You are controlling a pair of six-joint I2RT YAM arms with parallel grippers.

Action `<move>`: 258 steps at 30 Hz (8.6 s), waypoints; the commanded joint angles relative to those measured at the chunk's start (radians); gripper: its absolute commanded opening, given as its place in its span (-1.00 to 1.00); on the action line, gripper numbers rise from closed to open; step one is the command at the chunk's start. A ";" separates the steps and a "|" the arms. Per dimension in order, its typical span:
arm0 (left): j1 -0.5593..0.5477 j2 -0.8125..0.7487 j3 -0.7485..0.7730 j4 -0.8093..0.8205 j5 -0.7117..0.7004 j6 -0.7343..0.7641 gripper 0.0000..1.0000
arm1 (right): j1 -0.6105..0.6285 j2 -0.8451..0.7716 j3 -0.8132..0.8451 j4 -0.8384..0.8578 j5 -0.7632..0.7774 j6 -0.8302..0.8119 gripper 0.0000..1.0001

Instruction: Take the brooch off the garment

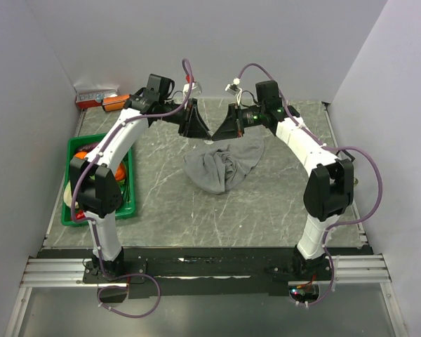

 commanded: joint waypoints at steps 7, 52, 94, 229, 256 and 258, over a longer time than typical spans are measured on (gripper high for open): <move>-0.022 -0.010 0.028 -0.004 -0.088 0.071 -0.50 | 0.019 -0.025 0.011 0.129 -0.133 0.080 -1.00; -0.004 -0.010 0.112 -0.191 -0.312 0.284 -0.58 | 0.019 -0.044 0.050 0.019 -0.070 -0.020 -1.00; 0.139 -0.113 0.070 0.101 -0.002 -0.103 0.39 | 0.018 -0.035 0.072 -0.059 -0.001 -0.095 -1.00; 0.087 0.031 -0.042 -0.078 -0.349 -0.090 0.40 | -0.246 0.246 -0.227 -0.121 2.037 -0.960 -1.00; 0.084 0.030 -0.050 -0.064 -0.352 -0.110 0.40 | -0.243 0.248 -0.175 -0.104 2.034 -0.977 -1.00; 0.081 0.027 -0.049 -0.067 -0.353 -0.107 0.40 | -0.248 0.260 -0.169 -0.096 2.037 -0.982 -1.00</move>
